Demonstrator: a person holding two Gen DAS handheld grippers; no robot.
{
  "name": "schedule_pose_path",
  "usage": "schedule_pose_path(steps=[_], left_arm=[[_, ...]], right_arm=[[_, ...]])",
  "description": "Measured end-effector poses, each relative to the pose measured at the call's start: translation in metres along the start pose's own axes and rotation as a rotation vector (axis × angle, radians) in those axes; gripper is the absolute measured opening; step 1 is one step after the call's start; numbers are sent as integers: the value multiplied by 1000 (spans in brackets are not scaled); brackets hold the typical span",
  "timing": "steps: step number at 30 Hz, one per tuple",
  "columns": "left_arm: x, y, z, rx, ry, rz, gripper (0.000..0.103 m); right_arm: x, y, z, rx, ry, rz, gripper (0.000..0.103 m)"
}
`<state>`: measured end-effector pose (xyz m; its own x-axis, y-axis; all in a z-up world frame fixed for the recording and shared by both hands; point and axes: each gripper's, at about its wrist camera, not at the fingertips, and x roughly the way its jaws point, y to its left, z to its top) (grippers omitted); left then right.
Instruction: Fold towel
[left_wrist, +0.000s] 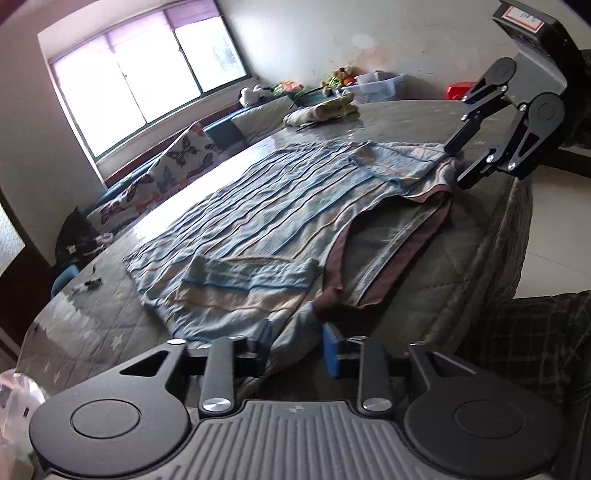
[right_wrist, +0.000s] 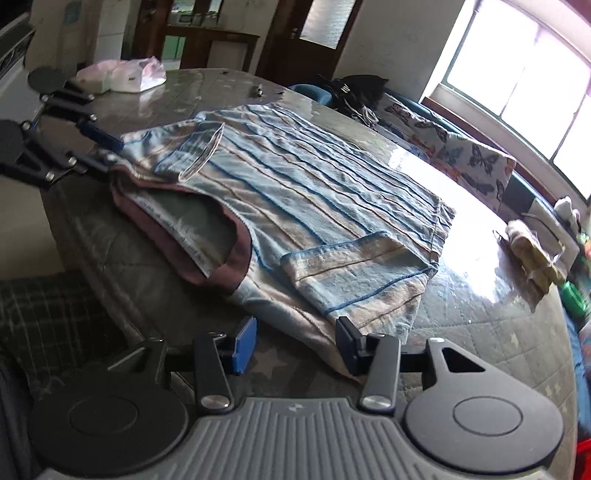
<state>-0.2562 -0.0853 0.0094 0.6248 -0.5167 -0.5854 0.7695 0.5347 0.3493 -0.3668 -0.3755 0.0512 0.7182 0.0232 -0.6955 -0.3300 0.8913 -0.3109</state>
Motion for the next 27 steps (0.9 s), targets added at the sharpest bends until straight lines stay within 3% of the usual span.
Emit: schedule_pose_path(steps=[3,5,13,25,27], left_arm=[[0,2,3,-24,-20,6,11],[0,11,7,-75,-34,5,9],[16,57,31,-316,-51,-23,4],[39,90,34,-440,-11,-29,0],[40,90,31,-440,-2,-32,0]], right_arm=[[2,3,1,-25,-18,0,53],[4,4,1,-41,-30,0,58],[17,0,7,-47,-73,15,59],[24,-14,1,-15,-103,-21,51],[26,-14,2,-14,-105,-24,39]])
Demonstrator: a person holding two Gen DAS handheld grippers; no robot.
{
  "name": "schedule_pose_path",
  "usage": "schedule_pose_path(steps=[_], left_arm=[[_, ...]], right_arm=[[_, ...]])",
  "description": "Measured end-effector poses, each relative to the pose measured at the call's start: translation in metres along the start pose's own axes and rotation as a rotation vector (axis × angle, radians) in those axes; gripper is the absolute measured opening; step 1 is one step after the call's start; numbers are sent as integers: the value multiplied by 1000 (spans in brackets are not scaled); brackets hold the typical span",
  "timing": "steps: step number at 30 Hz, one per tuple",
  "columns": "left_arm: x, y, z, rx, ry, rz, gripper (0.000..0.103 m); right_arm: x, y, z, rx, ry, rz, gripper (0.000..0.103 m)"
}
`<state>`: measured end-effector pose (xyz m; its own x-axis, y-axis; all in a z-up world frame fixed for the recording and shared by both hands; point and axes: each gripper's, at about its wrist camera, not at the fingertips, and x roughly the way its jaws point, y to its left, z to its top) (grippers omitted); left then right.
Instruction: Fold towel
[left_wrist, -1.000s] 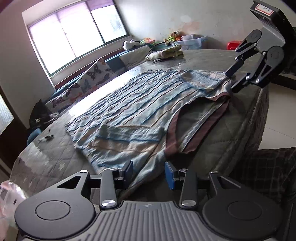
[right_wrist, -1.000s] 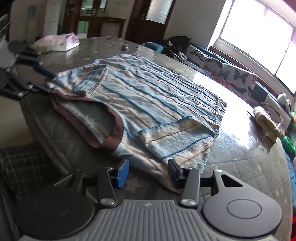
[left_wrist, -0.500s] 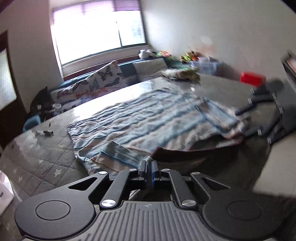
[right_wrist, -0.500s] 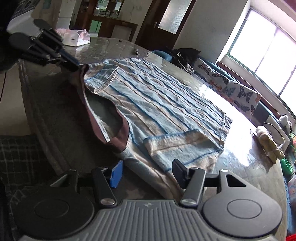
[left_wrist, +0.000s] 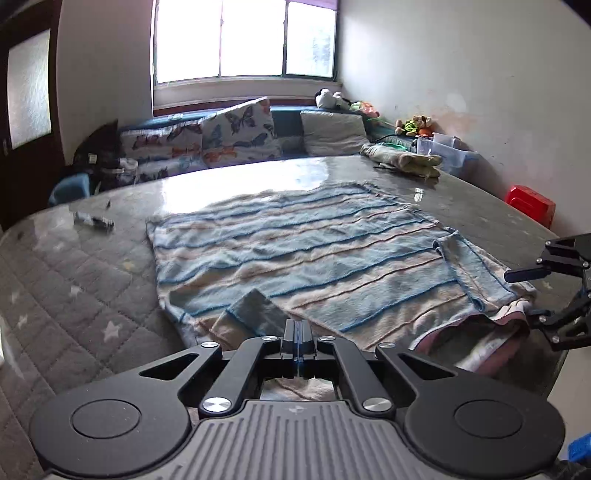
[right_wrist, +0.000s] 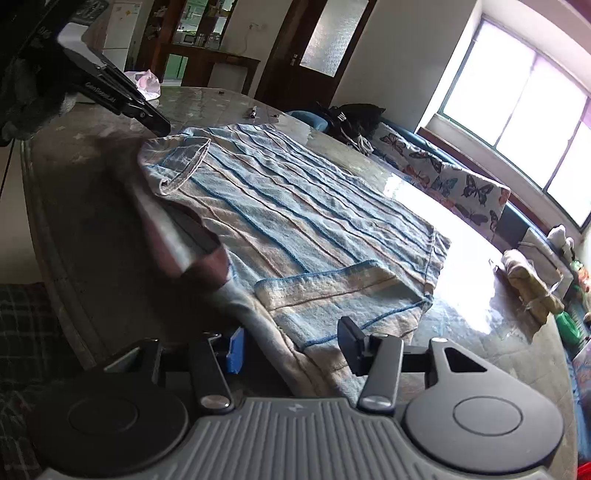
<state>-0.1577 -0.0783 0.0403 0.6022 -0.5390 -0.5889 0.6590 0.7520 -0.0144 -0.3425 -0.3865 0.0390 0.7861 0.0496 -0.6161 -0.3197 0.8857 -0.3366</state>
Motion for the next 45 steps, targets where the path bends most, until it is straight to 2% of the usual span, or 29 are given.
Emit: schedule_pose_path(steps=[3,7,8,11,12,19,22,24,27,32,33,34,35,36,38,45], left_arm=[[-6,0,-6,15,5,-18,2],[-29,-3,-20,57,6,-38,5],[-35,-4,-25,70,9,-44,11],[-51,-14,-40,144,10,-61,42],[-54,-19,-45,179,11,-61,47],[-43,-49,-65,409,1,2,47],[-40,-50,-68,452,-1,-13,49],[-41,-50,-69,470,-7,-27,54],[-43,-51,-70,483,-22,-23,57],[-33,-53,-73,518,-25,19,56],[-32,-52,-72,521,-26,21,52],[-30,-51,-71,521,-24,22,46],[-29,-50,-70,516,-18,22,28],[-28,-47,-70,504,-14,22,15],[-30,-43,-68,471,-20,22,9],[-65,-35,-59,362,-73,-14,6]], right_arm=[[5,-2,4,26,3,14,25],[8,-8,9,92,10,53,15],[8,-12,10,116,10,63,14],[9,-25,15,216,10,97,11],[9,-29,18,245,8,106,10],[11,-39,30,292,-13,112,10],[13,-43,33,325,-14,110,9],[14,-47,36,340,-19,109,9],[18,-54,40,381,-18,116,9],[25,-58,45,401,-16,116,9],[26,-59,45,405,-17,115,9],[26,-59,45,408,-19,113,9],[27,-59,45,412,-20,110,9],[27,-58,44,410,-21,107,9],[25,-54,42,396,-23,103,7],[-3,-45,28,367,-72,109,5]])
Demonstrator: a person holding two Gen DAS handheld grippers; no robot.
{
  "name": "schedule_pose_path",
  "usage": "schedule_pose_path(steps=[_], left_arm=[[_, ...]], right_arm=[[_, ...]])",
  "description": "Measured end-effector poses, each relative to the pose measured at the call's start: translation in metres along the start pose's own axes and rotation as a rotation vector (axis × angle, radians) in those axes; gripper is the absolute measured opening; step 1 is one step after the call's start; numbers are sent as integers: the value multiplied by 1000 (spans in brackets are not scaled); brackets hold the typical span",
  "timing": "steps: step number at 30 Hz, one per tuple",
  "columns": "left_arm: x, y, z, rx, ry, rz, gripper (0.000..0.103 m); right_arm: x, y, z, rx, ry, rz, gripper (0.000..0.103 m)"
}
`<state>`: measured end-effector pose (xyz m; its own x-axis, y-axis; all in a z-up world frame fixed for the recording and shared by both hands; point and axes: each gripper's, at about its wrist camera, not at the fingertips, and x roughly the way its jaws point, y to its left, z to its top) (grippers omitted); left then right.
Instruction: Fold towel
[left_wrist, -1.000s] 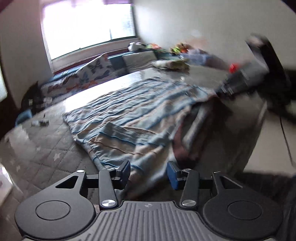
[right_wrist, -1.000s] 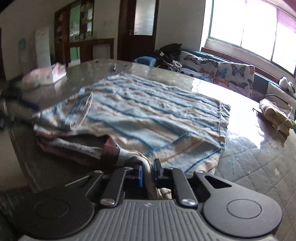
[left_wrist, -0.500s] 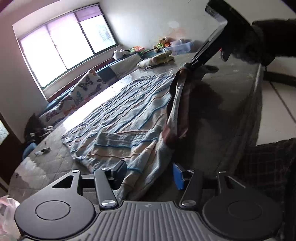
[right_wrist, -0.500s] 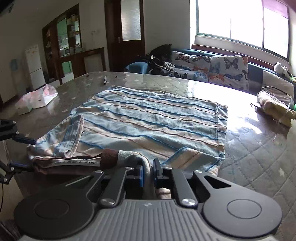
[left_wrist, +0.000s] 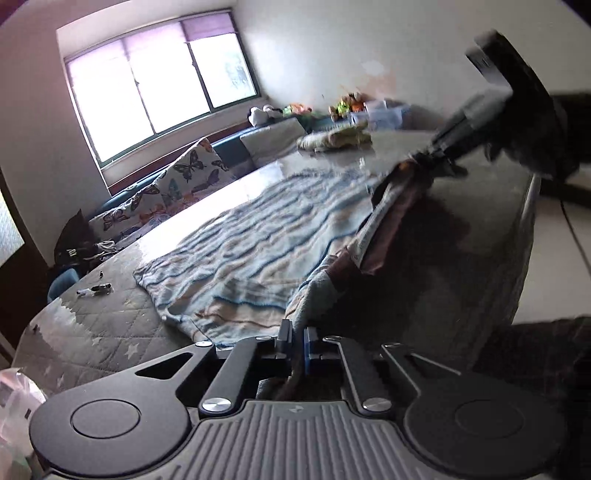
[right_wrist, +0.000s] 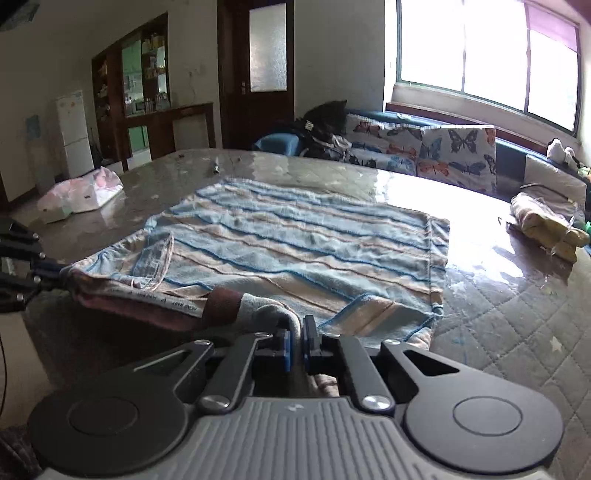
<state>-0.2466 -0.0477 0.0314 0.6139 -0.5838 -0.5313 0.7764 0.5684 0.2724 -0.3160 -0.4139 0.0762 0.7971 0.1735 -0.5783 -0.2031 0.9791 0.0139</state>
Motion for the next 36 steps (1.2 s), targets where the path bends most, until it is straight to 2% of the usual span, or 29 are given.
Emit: schedule_pose_path(steps=[6,11,14,20,25,30,35,36], left_arm=[[-49,-10,1,-34,-6,-43,6],[-82,-18,1,-61,-13,-19,6],[-81,-12,6,-72,-25,1,6],[-49,23,28,-115,-45,39,6],[-5,72,54,-156,-36,63,6],[54,123,79,-189,25,44,6],[118,164,90,-236,105,42,7],[131,168,88,-241,124,51,10]], right_arm=[[-46,15,-18,-25,-11,55,5],[-84,35,-29,-38,-4,108,5],[-87,39,-25,-49,-9,112,5],[-60,22,12,-49,-13,103,5],[-25,0,54,-46,-7,95,4],[30,-30,97,-14,28,83,4],[92,-59,119,57,96,55,5],[106,-63,121,62,116,46,5]])
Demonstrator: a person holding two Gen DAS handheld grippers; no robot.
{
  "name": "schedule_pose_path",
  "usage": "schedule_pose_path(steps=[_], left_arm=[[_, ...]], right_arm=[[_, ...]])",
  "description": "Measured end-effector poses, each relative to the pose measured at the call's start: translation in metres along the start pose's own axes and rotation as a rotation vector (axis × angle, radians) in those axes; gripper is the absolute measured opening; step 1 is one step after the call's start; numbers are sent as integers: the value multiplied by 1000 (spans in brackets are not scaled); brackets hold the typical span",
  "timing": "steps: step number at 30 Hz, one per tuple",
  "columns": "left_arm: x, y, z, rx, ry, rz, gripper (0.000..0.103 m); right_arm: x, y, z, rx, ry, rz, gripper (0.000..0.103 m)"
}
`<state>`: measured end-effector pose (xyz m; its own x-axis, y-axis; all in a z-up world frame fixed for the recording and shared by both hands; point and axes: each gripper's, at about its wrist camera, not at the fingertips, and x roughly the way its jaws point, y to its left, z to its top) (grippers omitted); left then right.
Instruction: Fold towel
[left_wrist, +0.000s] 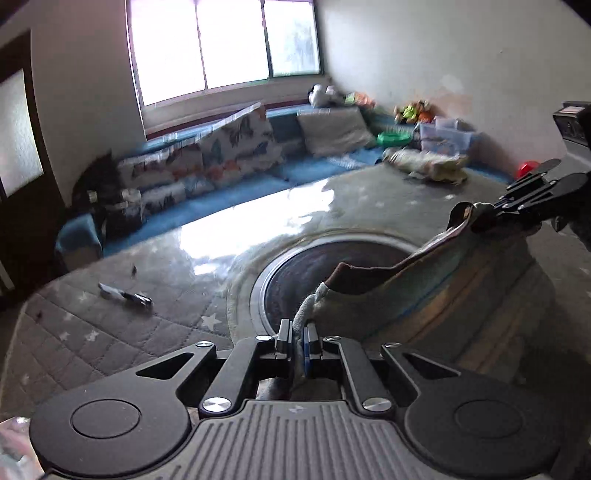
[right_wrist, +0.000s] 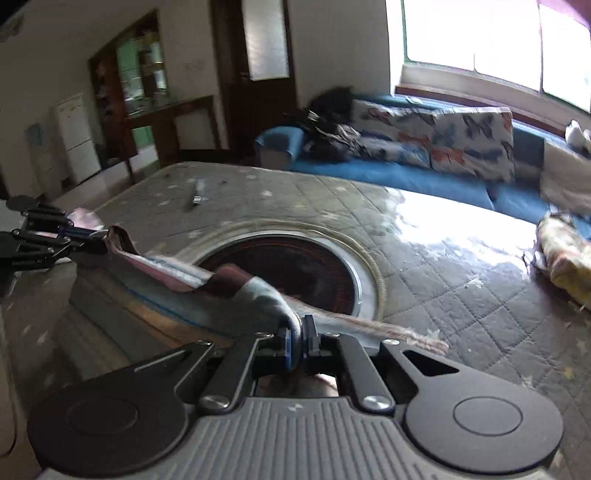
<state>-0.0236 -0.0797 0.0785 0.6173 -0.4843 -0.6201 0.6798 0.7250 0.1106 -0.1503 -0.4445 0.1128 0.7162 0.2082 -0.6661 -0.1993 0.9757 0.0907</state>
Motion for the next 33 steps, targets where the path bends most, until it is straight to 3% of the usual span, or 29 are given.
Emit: schedule_pose_path(steps=[4,7,10,11,16,20,25,33], left_arm=[[44,13,-7,-46,74,19,14],[61,21,-17,-78,102,52,21],[59,30,-21,-130,96,93,34],[55,32,-21,-145,88,107,34],[33,34,-13,-204,25,174,32],[23,17,-4,-227,-9,105,30],[41,-14,3,-238,23,-15,30],[87,-20,8,-258,99,-40,29]], right_arm=[[43,-17,4,90,57,-15,8],[65,-30,-2,152,68,-33,20],[69,-44,-7,203,51,-58,26],[68,-47,-8,222,42,-68,30],[56,-44,-6,218,-16,-113,30],[47,-25,2,161,-70,-113,29],[65,0,8,120,-24,-16,29],[100,16,4,104,35,-31,29]])
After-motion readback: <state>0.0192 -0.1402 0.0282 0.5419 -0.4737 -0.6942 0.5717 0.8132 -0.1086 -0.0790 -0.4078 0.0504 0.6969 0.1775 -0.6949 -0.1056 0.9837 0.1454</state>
